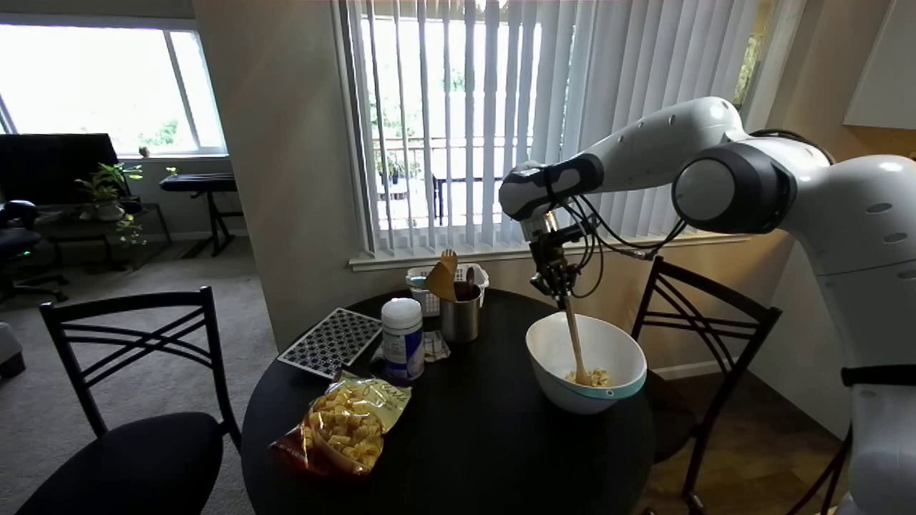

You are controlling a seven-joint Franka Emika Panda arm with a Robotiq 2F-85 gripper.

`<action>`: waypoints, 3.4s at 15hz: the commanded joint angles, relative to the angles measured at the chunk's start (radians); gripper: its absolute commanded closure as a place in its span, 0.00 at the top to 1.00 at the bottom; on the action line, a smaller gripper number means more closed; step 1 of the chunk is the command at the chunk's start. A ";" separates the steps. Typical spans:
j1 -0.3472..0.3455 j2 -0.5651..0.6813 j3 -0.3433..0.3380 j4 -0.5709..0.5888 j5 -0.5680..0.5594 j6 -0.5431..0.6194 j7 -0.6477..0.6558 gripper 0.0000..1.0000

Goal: Use the wooden spoon to stir in the bowl

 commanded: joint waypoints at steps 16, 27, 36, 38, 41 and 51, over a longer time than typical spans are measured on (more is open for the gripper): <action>0.014 -0.089 -0.014 -0.079 -0.060 0.307 0.040 0.03; -0.017 -0.239 -0.062 -0.236 -0.142 0.328 0.106 0.03; -0.056 -0.334 -0.041 -0.432 -0.033 0.331 0.073 0.03; -0.067 -0.347 -0.033 -0.466 0.020 0.331 0.055 0.03; -0.075 -0.352 -0.022 -0.498 0.082 0.325 0.038 0.03; -0.060 -0.314 -0.020 -0.480 0.090 0.296 0.071 0.12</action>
